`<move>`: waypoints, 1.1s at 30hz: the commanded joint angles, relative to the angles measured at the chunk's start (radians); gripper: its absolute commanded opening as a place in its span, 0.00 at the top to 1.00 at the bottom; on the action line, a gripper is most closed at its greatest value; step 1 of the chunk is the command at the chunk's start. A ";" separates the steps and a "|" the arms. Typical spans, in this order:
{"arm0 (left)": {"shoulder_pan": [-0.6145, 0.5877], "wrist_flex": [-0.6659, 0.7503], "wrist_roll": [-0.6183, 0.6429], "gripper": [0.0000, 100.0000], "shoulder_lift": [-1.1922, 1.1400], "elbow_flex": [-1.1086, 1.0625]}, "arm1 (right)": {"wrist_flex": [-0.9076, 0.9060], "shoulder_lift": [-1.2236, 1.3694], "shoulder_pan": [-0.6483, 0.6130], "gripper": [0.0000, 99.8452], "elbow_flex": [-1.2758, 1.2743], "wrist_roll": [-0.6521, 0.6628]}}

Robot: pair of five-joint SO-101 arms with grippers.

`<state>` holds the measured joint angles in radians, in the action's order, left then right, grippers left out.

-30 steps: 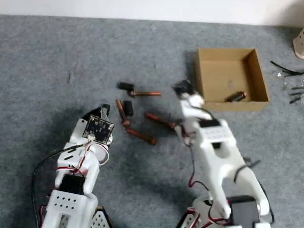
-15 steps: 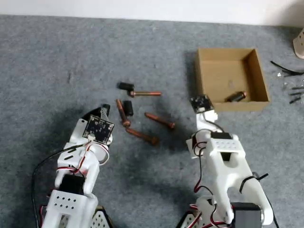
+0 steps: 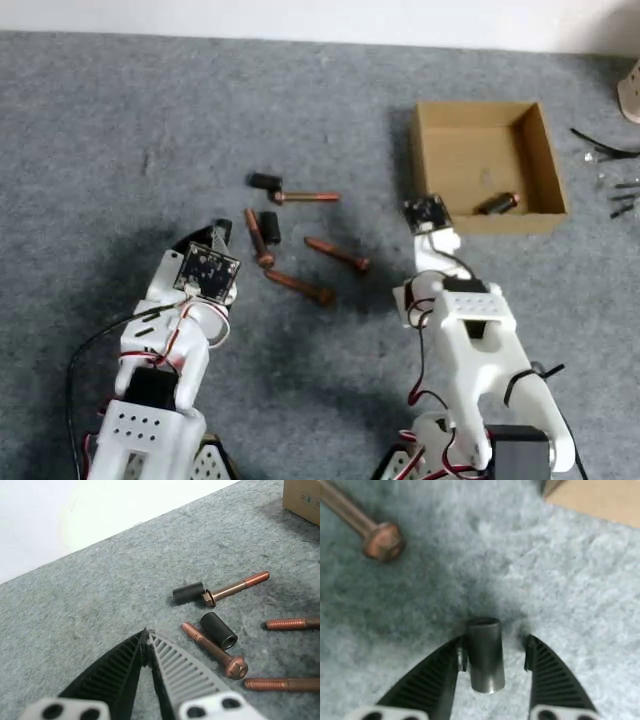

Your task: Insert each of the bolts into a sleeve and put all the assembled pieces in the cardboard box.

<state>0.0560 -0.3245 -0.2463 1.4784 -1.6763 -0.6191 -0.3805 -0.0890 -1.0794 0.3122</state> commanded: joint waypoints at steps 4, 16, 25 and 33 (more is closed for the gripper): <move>-0.012 0.005 -0.005 0.99 0.013 0.001 | 0.027 -0.018 -0.018 0.83 0.004 -0.011; -0.016 0.005 -0.005 0.99 0.013 -0.002 | 0.005 0.232 -0.012 0.86 0.114 -0.009; -0.016 0.005 -0.005 0.99 0.013 -0.004 | 0.007 0.231 -0.012 1.00 0.116 -0.008; -0.018 0.005 -0.003 0.99 0.013 -0.004 | 0.130 -0.062 0.007 1.00 -0.068 0.041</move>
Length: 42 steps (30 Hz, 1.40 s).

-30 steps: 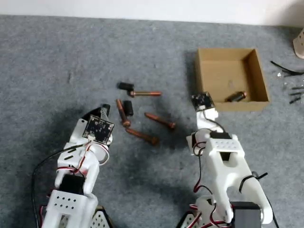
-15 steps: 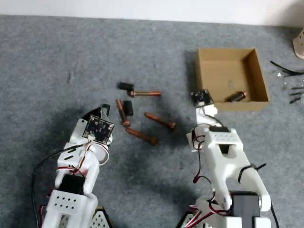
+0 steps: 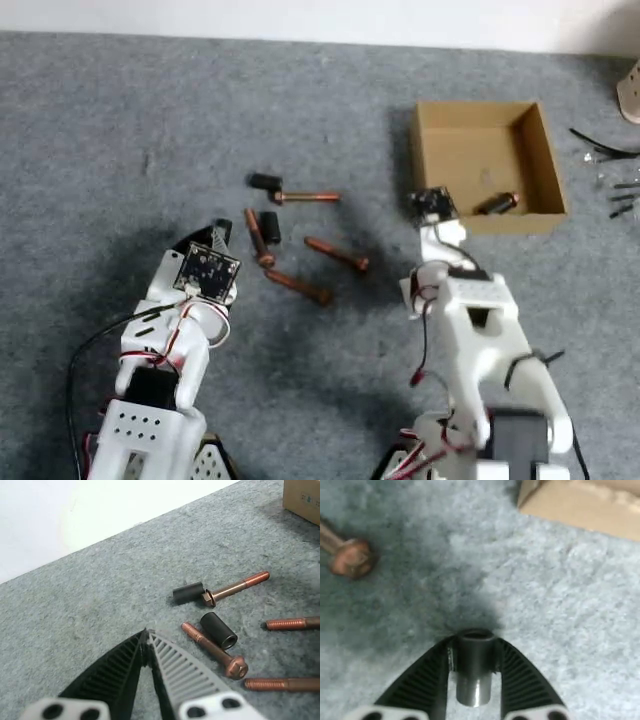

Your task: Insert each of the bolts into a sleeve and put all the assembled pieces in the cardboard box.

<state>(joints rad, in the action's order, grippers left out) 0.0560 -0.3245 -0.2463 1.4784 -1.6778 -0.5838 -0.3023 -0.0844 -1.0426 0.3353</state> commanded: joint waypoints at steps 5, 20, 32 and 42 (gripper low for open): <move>-0.015 0.005 -0.002 0.99 0.002 0.024 | 0.189 -0.435 0.007 1.00 -0.337 0.025; -0.012 0.018 0.075 0.96 -0.842 0.444 | 0.148 -1.095 0.007 1.00 -0.657 0.020; 0.064 -0.279 0.445 0.90 -1.319 1.084 | 0.096 -1.319 0.005 1.00 -0.750 0.025; 0.242 -0.537 0.865 0.79 -1.639 1.627 | 0.096 -1.319 0.005 1.00 -0.750 0.025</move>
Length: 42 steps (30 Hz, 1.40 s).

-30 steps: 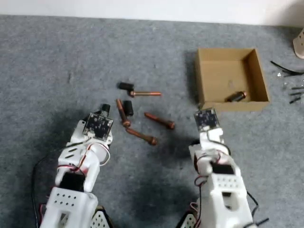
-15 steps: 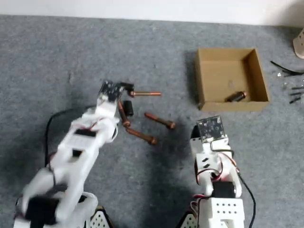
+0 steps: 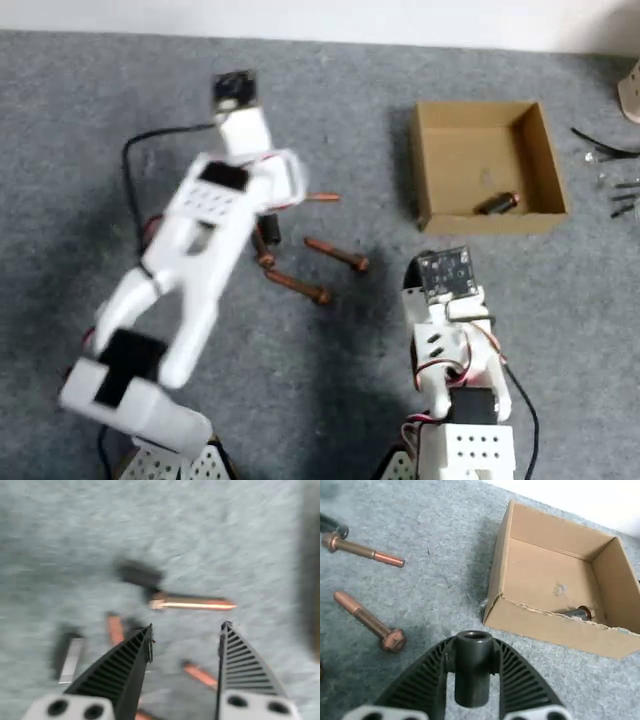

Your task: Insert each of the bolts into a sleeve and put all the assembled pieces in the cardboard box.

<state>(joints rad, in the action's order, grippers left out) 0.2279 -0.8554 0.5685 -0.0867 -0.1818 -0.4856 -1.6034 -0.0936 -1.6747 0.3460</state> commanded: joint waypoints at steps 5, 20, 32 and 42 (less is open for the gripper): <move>0.045 0.029 0.193 0.80 -0.274 0.202 | -0.002 -0.018 0.015 1.00 -0.117 0.014; 0.024 -0.095 0.852 0.79 -0.341 0.295 | 0.001 -0.022 0.015 1.00 -0.117 0.015; -0.064 -0.006 0.896 0.79 -0.344 0.236 | 0.001 -0.024 0.015 1.00 -0.117 0.015; -0.008 0.011 0.864 0.80 -0.344 0.229 | 0.001 -0.021 0.015 1.00 -0.117 0.015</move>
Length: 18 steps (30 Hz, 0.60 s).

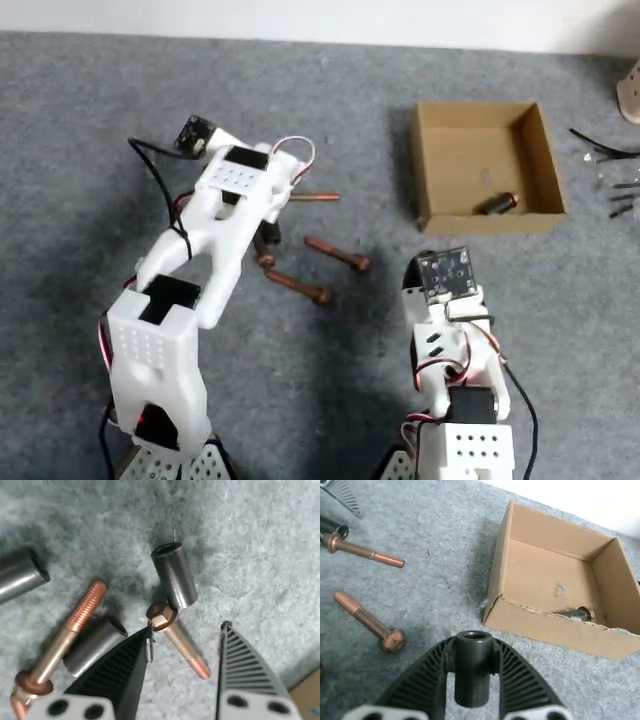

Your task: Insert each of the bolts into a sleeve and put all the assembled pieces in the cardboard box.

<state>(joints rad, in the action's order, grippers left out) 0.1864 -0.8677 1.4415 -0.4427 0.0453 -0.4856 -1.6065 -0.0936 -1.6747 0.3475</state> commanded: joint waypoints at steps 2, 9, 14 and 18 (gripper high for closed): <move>0.028 0.021 -0.009 0.80 -0.005 0.007 | 0.001 -0.018 0.015 1.00 -0.117 0.014; 0.028 0.020 -0.011 0.80 -0.140 0.071 | 0.001 -0.018 0.015 1.00 -0.117 0.014; 0.028 0.018 -0.011 0.80 -0.163 0.096 | 0.001 -0.016 0.015 1.00 -0.117 0.014; 0.027 0.018 -0.011 0.80 -0.163 0.096 | 0.001 -0.016 0.015 1.00 -0.117 0.014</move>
<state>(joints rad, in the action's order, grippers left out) 0.2064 -0.8615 1.4415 -0.6007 0.1066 -0.4856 -1.6065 -0.0936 -1.6747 0.3475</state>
